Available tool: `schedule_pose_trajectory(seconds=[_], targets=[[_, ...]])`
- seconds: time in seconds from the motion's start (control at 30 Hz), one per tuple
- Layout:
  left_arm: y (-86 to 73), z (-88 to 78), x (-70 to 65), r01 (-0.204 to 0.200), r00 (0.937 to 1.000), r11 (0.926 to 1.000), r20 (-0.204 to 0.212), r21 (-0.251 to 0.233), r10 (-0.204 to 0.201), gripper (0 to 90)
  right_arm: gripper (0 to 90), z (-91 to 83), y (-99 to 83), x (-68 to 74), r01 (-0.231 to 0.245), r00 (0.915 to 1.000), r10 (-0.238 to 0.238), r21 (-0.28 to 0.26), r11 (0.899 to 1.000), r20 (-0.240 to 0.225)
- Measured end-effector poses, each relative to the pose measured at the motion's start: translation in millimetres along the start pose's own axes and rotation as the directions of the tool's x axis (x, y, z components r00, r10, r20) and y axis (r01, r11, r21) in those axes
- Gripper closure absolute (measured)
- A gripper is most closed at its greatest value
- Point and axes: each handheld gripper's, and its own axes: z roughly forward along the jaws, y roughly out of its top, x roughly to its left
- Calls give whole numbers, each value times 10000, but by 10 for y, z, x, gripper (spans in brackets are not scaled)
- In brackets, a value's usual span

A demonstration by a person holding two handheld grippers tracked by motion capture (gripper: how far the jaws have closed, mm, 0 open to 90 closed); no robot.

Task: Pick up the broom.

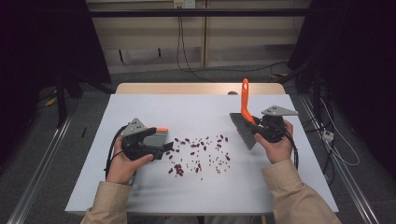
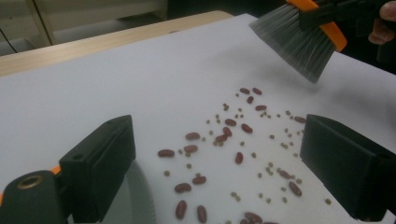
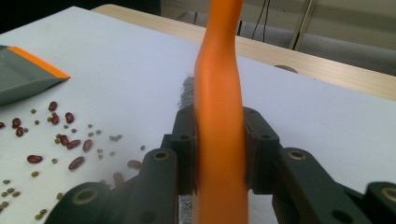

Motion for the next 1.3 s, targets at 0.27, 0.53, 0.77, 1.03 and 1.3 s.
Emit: schedule_pose_trajectory(seconds=[0.27, 0.53, 0.77, 1.03, 1.3], targets=[[-69, -107, 97, 88, 9997, 10000, -209, 44, -87, 88, 702, 59, 16, -33, 288, 9981, -299, 197, 9994, 542], [-131, -122, 152, 83, 9996, 9997, -265, 242, -77, 79, 702, 217, -20, -2, 706, 9943, -751, 616, 9956, 754], [-182, -142, 181, 82, 9995, 9993, -300, 366, -71, 72, 702, 348, -11, 146, 1631, 9760, -1783, 1226, 9790, 1252], [-220, -185, 226, 196, 9991, 9992, -381, 335, -183, 72, 698, 537, -87, 190, 1343, 9869, -1447, 1340, 9818, 708], [-253, -214, 234, 229, 9988, 9990, -447, 375, -212, 72, 618, 460, -160, 152, 691, 9962, -750, 1222, 9901, 444]])
